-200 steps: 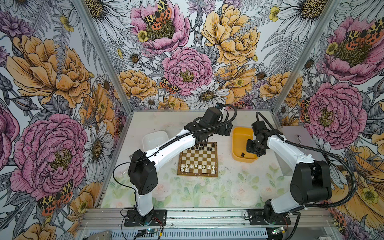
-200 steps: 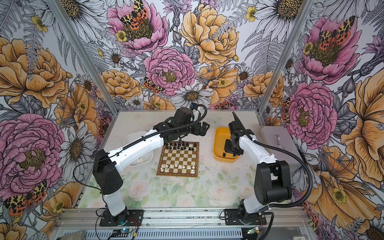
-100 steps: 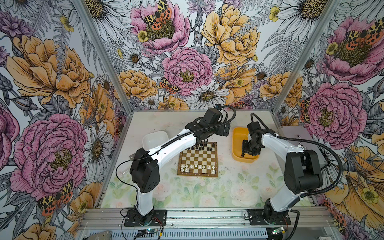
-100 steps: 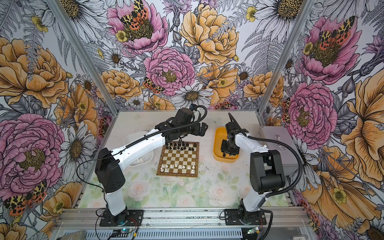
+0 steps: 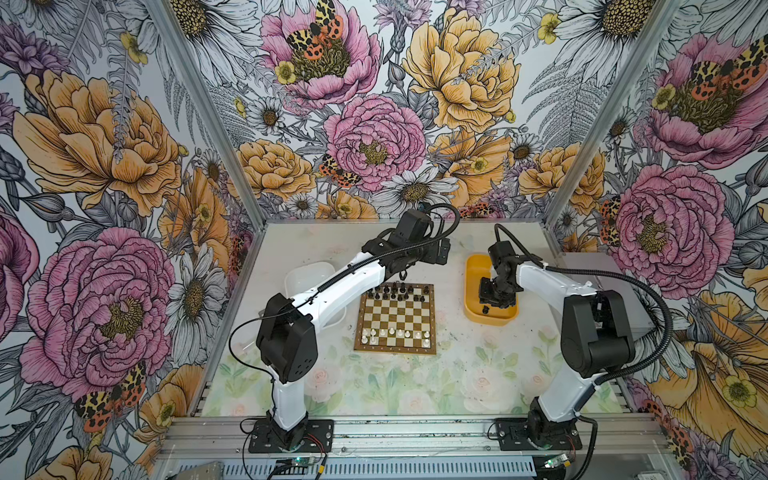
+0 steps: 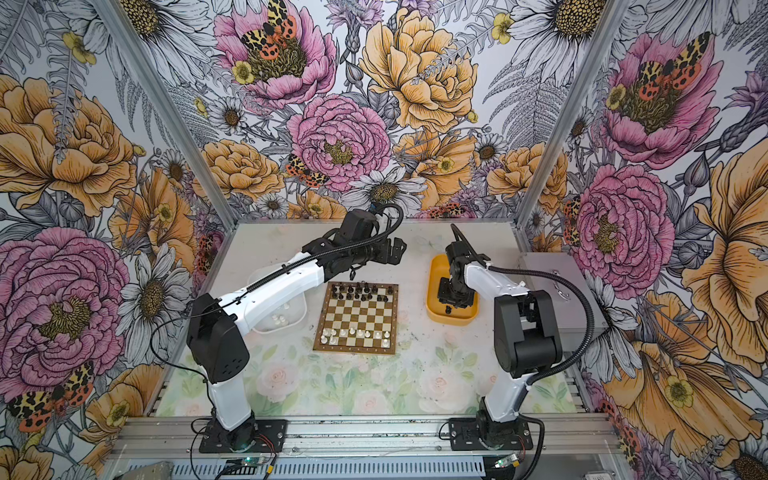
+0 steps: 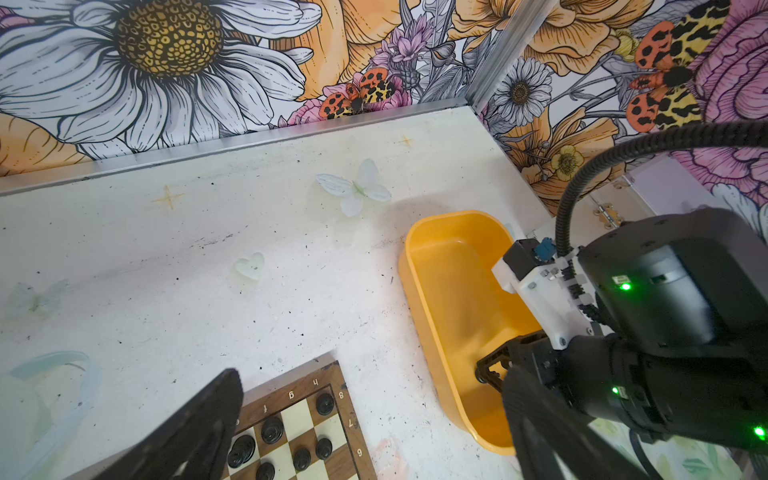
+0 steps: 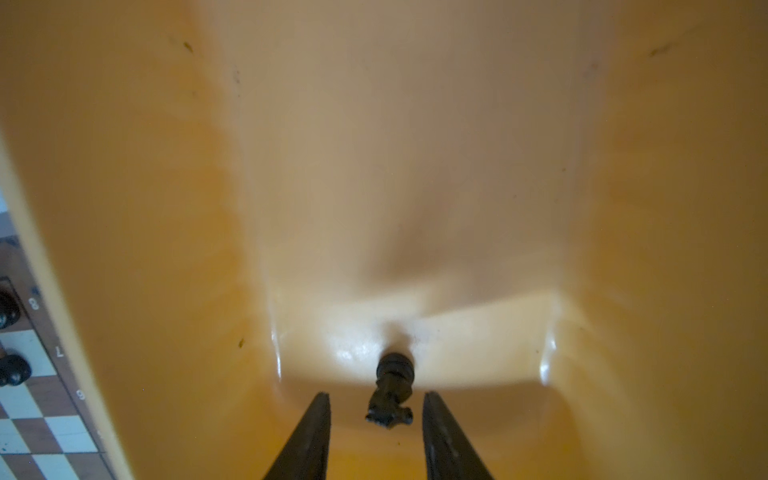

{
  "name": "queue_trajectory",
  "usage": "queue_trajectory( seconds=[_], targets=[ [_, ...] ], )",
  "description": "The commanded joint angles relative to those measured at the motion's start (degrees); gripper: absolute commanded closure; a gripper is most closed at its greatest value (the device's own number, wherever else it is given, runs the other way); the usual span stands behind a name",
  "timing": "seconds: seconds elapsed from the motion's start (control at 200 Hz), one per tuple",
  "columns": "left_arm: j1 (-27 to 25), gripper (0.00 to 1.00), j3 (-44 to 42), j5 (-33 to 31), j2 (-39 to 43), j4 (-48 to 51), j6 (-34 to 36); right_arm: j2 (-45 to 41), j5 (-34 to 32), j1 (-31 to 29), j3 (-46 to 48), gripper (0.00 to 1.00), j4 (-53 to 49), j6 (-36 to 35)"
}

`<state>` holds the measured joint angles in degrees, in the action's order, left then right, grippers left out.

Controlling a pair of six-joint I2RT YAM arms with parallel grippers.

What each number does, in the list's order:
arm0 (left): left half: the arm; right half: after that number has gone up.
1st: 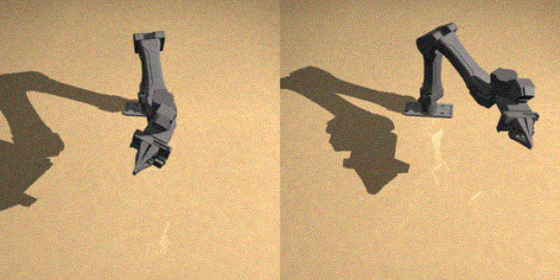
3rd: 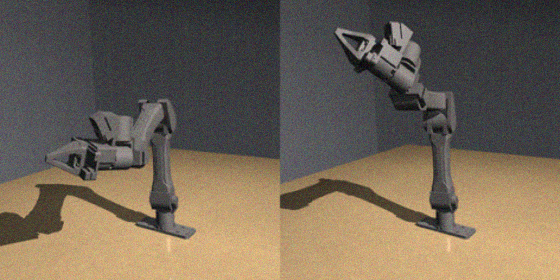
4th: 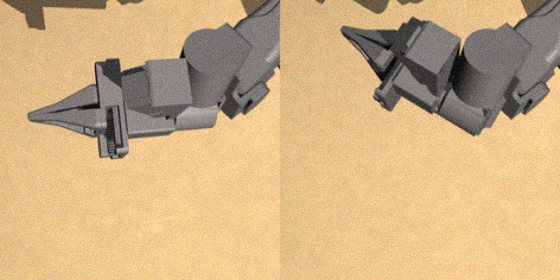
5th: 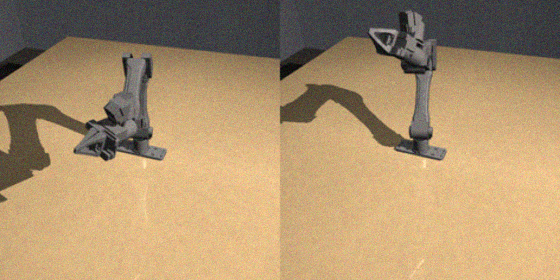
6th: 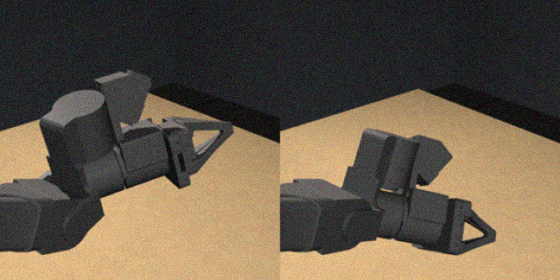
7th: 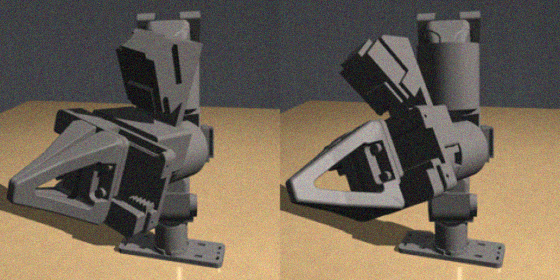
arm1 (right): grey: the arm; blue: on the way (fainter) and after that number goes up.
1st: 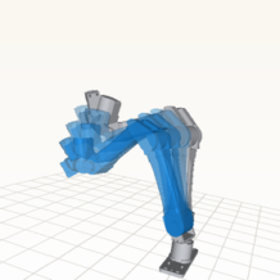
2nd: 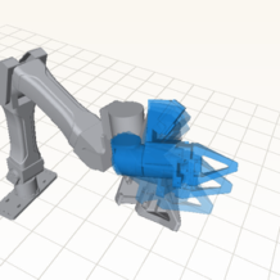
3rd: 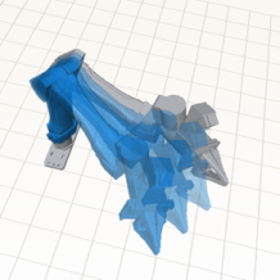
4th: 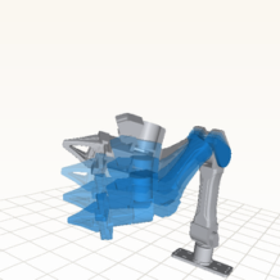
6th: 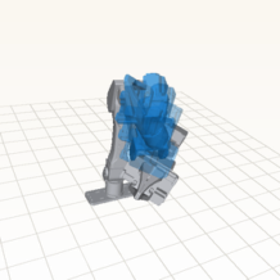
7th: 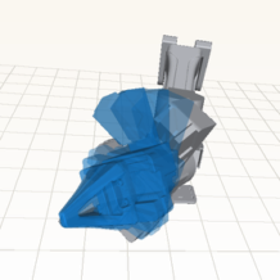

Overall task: Set up the chess pieces on the board
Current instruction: 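Lower the right gripper onto the last black pawn in the tub and grasp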

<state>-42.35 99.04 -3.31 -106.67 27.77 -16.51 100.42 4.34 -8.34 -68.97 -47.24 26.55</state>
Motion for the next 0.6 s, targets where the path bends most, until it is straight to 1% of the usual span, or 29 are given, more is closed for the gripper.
queue_trajectory(
  seconds=[0.0,0.435,0.595],
  targets=[
    [0.4,0.01,-0.7,1.4,-0.3,-0.7,1.0,1.2,-1.0,-0.5,-1.8,0.61,0.7,0.4],
    [0.6,0.01,-1.2,1.1,0.1,-0.9,0.8,2.5,-1.7,-0.5,-1.2,0.65,0.7,-0.5],
    [0.7,0.01,-1.2,1.0,0.1,-0.9,0.7,2.7,-1.1,-0.5,-1.1,0.70,0.7,-0.7]
  ],
)
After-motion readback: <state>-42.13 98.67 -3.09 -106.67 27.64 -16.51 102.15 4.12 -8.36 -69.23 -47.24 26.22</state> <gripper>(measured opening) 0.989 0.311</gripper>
